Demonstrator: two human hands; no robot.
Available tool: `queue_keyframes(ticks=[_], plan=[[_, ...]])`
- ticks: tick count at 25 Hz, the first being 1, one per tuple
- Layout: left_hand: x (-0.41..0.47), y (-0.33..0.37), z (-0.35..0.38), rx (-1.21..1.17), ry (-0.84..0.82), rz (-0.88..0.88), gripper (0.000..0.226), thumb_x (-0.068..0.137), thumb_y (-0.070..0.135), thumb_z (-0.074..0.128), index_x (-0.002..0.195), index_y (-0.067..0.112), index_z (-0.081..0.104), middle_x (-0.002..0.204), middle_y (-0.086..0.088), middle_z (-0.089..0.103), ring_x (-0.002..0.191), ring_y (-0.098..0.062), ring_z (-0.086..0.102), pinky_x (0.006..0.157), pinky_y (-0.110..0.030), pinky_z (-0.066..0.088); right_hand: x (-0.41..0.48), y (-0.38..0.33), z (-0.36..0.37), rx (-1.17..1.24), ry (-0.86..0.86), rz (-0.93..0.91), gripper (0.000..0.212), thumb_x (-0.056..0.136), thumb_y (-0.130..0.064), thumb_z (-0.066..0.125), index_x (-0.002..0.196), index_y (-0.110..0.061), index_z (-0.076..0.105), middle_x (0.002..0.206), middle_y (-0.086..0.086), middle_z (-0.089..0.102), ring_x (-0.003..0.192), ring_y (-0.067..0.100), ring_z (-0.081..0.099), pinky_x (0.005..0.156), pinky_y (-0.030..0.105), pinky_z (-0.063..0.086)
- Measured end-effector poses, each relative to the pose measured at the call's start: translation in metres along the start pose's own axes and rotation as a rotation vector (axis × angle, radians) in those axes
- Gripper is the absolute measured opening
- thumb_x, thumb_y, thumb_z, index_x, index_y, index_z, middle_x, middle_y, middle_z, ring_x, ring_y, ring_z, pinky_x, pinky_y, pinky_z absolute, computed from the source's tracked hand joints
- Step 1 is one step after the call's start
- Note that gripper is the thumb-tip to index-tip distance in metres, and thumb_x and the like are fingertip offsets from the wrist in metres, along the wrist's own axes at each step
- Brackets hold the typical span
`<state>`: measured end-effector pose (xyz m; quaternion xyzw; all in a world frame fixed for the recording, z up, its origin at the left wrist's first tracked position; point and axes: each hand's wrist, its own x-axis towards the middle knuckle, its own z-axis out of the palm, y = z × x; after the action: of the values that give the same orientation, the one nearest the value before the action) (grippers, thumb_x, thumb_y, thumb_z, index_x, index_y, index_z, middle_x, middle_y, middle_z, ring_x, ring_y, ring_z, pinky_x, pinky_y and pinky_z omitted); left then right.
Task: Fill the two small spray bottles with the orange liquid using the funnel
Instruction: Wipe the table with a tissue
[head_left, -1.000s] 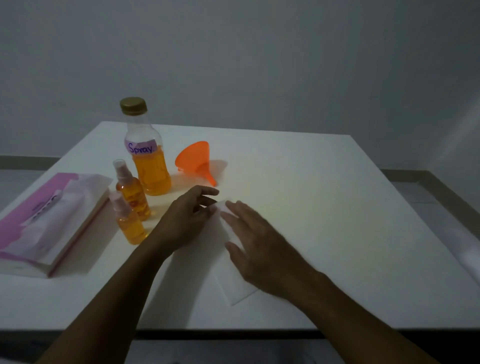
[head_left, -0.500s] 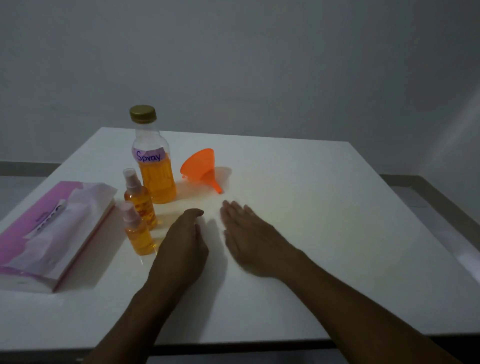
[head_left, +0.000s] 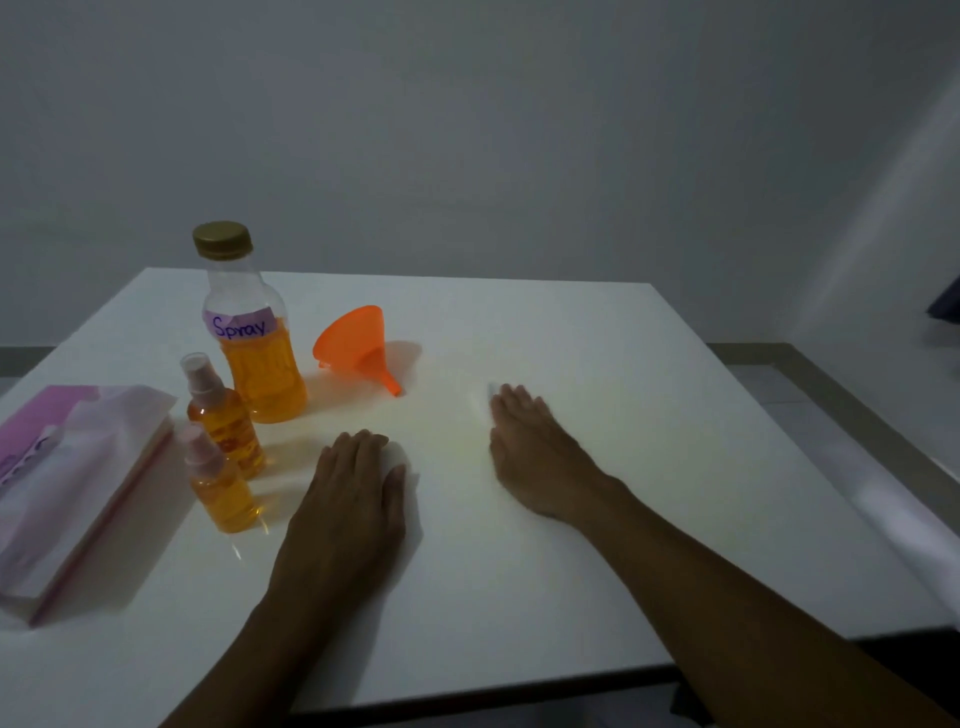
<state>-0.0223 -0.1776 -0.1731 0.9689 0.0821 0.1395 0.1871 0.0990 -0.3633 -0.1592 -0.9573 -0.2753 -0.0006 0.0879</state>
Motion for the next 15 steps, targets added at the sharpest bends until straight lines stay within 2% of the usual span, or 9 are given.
queue_keyframes(ticks=[3,5,7,9,12,14,15], plan=[[0.001,-0.002,0.001,0.001,0.011,0.027,0.033,0.098,0.035,0.029,0.106,0.012,0.051,0.103,-0.006,0.051,0.095,-0.024,0.048,0.09,-0.042,0.046,-0.005,0.001,0.002,0.066,0.007,-0.14,0.057,0.104,-0.01,0.029,0.159,-0.011,0.014,0.168,0.007,0.013,0.156,0.018,0.005,0.126,0.033,0.001],[0.001,0.0,0.001,0.005,-0.012,0.007,0.036,0.1,0.035,0.03,0.11,0.011,0.054,0.11,-0.006,0.05,0.101,-0.023,0.047,0.093,-0.043,0.045,-0.008,0.026,-0.006,0.14,-0.028,-0.144,0.074,0.092,0.008,0.034,0.159,-0.014,0.016,0.168,0.002,0.012,0.155,0.013,0.006,0.124,0.025,-0.004],[0.0,-0.001,0.001,0.025,-0.059,-0.001,0.037,0.1,0.035,0.029,0.112,0.011,0.054,0.111,-0.005,0.048,0.103,-0.023,0.046,0.094,-0.044,0.043,-0.012,0.058,-0.019,0.125,-0.053,-0.104,0.085,0.083,0.017,0.036,0.159,-0.012,0.014,0.168,0.004,0.007,0.156,0.016,0.003,0.12,0.021,-0.01],[0.001,-0.001,0.0,0.026,-0.09,-0.011,0.037,0.1,0.036,0.027,0.111,0.012,0.052,0.109,-0.004,0.047,0.102,-0.023,0.045,0.094,-0.042,0.042,-0.014,0.084,-0.033,0.064,-0.062,0.049,0.081,0.087,0.017,0.034,0.159,-0.009,0.008,0.168,0.008,0.003,0.156,0.022,0.0,0.122,0.027,-0.009],[0.001,-0.001,0.003,-0.006,-0.08,-0.045,0.041,0.101,0.035,0.027,0.119,0.009,0.053,0.117,-0.006,0.047,0.11,-0.026,0.046,0.099,-0.039,0.039,0.006,0.095,-0.034,-0.02,-0.035,0.322,0.071,0.094,0.012,0.03,0.158,-0.004,0.006,0.167,0.016,0.004,0.155,0.031,-0.001,0.125,0.04,-0.001],[0.002,0.0,0.004,-0.011,-0.092,-0.031,0.042,0.101,0.034,0.025,0.118,0.008,0.054,0.116,-0.006,0.048,0.108,-0.026,0.046,0.098,-0.038,0.039,0.022,0.064,-0.024,0.005,-0.04,0.281,0.071,0.093,0.009,0.032,0.157,0.0,0.005,0.167,0.02,0.003,0.155,0.034,0.0,0.125,0.042,0.001],[0.003,0.0,0.004,-0.053,-0.04,-0.031,0.039,0.1,0.033,0.026,0.114,0.009,0.054,0.113,-0.006,0.049,0.104,-0.025,0.047,0.095,-0.039,0.042,0.024,0.04,-0.016,0.039,-0.06,0.171,0.074,0.091,0.011,0.035,0.157,0.0,0.004,0.166,0.021,0.001,0.155,0.034,-0.001,0.124,0.041,0.0]])
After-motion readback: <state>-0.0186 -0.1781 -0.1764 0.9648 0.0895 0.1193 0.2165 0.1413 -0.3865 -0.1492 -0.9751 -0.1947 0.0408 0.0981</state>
